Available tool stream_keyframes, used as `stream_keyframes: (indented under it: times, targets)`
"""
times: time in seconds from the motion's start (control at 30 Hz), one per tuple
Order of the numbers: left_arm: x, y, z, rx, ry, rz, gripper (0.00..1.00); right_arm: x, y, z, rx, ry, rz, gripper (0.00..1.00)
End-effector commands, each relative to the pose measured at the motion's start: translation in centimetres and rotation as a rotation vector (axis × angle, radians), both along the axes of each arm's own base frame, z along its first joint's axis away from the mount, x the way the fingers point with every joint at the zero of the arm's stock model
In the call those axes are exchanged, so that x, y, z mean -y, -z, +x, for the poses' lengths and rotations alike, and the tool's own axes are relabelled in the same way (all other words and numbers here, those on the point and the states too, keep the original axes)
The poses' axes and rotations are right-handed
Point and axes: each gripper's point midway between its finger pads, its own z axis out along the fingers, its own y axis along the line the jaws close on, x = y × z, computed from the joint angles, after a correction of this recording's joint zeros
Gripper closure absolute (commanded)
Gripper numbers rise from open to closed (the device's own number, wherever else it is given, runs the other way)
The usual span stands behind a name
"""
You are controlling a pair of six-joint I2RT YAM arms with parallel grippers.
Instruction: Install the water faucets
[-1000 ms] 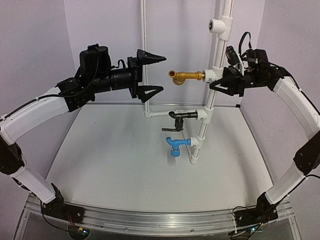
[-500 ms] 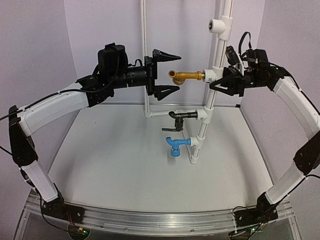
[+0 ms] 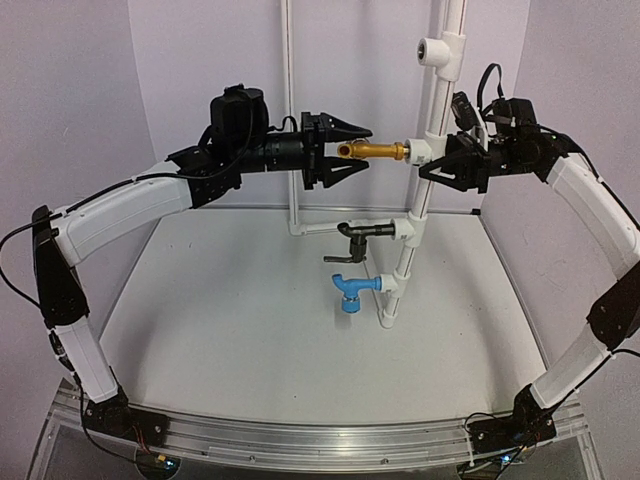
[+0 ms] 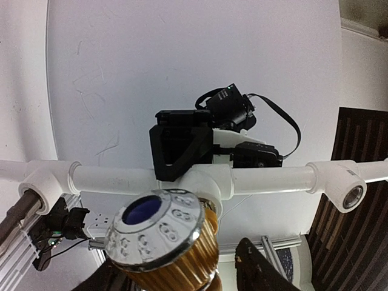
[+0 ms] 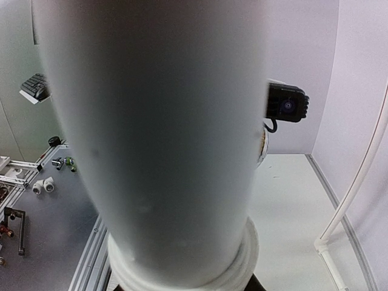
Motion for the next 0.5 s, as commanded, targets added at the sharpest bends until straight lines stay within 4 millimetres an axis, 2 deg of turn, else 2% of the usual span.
stream_keyframes:
  times: [0.0,0.3,0.37,0.47]
  targets:
    - [-0.7,-2.9,-0.4,0.155,-0.011,-0.069,0.51,0.5,1.8,1.2,-0.151,0.090,-0.063,1.00]
    - [-1.6,-3.3,-0.5,0.408,-0.066,-0.013,0.62,0.4,1.9,1.0,-0.173,0.073,-0.054,1.00]
    - [-1.7,-3.1,-0.5,0.464,-0.070,0.001,0.68,0.4,1.8,0.9,-0.177,0.065,-0.050,1.00]
    - [-1.9,-2.8,-0.7,0.569,-0.072,0.030,0.72,0.4,1.8,0.7,-0.188,0.057,-0.046,1.00]
